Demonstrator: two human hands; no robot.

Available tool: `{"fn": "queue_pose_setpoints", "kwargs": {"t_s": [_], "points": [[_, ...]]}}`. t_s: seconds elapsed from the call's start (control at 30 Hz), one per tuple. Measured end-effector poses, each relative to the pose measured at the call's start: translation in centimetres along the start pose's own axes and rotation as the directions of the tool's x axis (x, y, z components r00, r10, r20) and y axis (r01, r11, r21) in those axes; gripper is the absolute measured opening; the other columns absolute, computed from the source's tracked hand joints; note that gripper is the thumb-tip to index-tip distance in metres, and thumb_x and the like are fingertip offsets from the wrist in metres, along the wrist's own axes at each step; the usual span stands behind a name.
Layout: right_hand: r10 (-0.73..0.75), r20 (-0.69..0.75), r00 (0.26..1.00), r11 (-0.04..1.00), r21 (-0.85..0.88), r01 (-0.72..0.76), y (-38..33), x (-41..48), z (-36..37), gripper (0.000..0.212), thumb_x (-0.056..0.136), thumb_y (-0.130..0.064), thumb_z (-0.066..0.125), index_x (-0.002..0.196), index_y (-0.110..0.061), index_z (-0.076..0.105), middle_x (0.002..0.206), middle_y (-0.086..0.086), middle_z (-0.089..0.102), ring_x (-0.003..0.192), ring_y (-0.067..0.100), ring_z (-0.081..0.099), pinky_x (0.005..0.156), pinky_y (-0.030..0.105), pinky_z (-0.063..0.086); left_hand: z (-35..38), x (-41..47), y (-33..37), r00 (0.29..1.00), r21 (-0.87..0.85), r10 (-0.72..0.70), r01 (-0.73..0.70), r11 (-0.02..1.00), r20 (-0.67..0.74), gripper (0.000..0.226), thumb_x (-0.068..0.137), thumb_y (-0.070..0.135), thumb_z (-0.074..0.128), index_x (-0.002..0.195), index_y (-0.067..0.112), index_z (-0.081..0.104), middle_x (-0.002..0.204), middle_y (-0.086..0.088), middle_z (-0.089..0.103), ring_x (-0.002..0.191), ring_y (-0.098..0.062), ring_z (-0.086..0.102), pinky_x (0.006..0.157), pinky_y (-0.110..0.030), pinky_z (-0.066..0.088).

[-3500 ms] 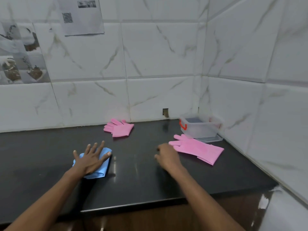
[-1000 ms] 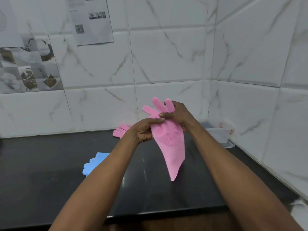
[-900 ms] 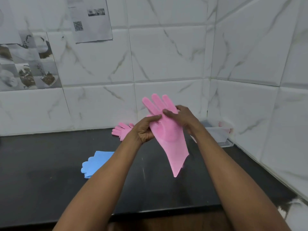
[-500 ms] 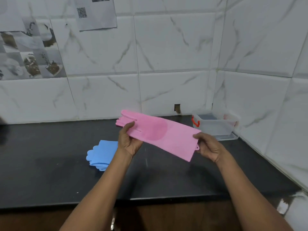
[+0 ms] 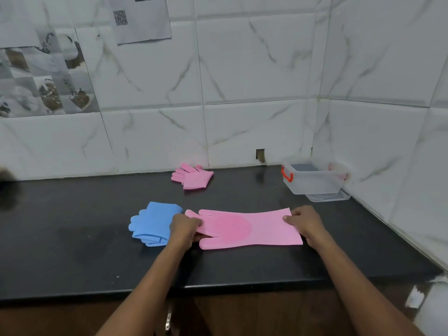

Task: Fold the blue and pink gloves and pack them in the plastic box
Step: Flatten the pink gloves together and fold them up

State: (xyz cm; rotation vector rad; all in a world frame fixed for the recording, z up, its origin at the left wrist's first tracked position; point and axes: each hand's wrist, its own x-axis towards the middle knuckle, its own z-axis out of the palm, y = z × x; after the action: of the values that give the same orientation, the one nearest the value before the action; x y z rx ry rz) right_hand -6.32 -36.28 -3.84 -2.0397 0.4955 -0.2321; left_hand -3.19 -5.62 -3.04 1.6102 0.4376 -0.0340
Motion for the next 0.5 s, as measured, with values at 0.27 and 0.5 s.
{"fn": "queue_pose_setpoints", "kwargs": {"t_s": [0.27,0.5], "points": [[-0.033,-0.094,0.995,0.999,0.025,0.036,0.7,-0.3,-0.8,0.013,0.085,-0.014,0.070,0.075,-0.007,0.068,0.086,0.014,0.070,0.076,0.027,0.062,0.065,0.032,0.043,-0.1,-2.8,-0.5,0.932,0.565,0.346,-0.228,0.793,-0.110,0.025,0.087,0.021,0.069,0.093,0.000,0.058,0.095,-0.015,0.066,0.079,-0.035,0.068,0.064,-0.039,0.055],[-0.426,-0.060,0.903,0.758,-0.569,0.320,-0.9,-1.5,-0.5,0.045,0.098,-0.035,0.052,0.138,-0.014,0.050,0.145,0.011,0.048,0.130,0.026,0.047,0.106,0.041,0.040,1.2,-2.7,0.8,0.688,0.680,0.663,-0.638,0.361,0.293,0.023,0.098,0.016,0.049,0.110,0.010,0.067,0.130,-0.007,0.062,0.121,-0.032,0.055,0.098,-0.039,0.043]]}}
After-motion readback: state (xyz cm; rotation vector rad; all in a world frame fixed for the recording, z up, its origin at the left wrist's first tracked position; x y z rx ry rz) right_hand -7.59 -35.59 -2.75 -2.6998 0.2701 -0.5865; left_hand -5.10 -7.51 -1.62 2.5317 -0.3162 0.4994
